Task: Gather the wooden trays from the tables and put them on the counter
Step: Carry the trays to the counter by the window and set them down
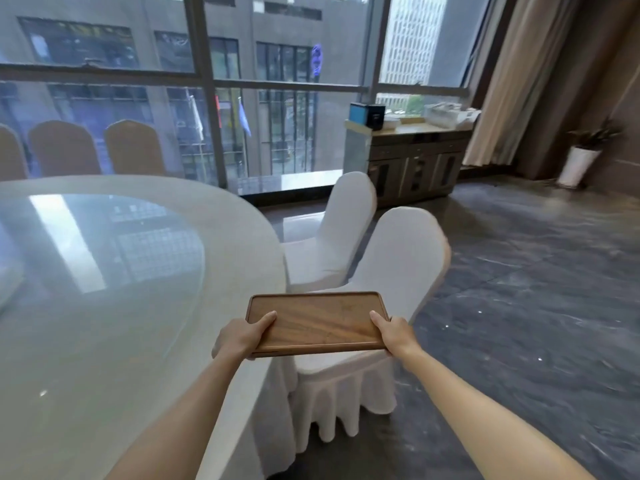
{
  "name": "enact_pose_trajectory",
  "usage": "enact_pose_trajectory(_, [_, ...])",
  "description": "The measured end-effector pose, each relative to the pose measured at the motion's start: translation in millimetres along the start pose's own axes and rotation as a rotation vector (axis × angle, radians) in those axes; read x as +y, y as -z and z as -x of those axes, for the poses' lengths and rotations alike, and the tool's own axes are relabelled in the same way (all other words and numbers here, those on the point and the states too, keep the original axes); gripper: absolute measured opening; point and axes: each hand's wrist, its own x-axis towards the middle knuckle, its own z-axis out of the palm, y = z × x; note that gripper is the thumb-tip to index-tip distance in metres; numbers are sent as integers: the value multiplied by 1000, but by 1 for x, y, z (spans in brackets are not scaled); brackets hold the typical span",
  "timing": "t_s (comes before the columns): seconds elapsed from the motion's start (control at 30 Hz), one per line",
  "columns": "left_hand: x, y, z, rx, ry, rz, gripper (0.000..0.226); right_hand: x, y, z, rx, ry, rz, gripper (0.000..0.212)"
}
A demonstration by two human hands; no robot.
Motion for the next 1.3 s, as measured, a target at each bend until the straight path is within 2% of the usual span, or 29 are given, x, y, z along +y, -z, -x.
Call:
enact_pose_trajectory(0.2, [141,-98,-19,-87,-158,-28,65,40,131,-69,167,-25,-67,45])
enact_pose_trajectory(0.4, [273,-189,-34,-100,-303,-15,62,76,252,-134,325,-67,-111,43])
enact_pose_trajectory(0.67, [401,-305,-80,-202,-418,-18,60,128,357,-228,445,-146,-118,47])
enact_pose_trajectory(0.77, [446,-352,-114,-238,-426,-14,59,139,393,-286,474,-143,-122,46])
enact_pose_trajectory(1.1, [661,-467,-272,-171,-452,-2,63,125,515,-534,500,-114,-121,44])
enact_pose_trajectory(1.3, [756,-532,-339,-160,-439,-18,63,132,578,-664,501,-150,-120,56])
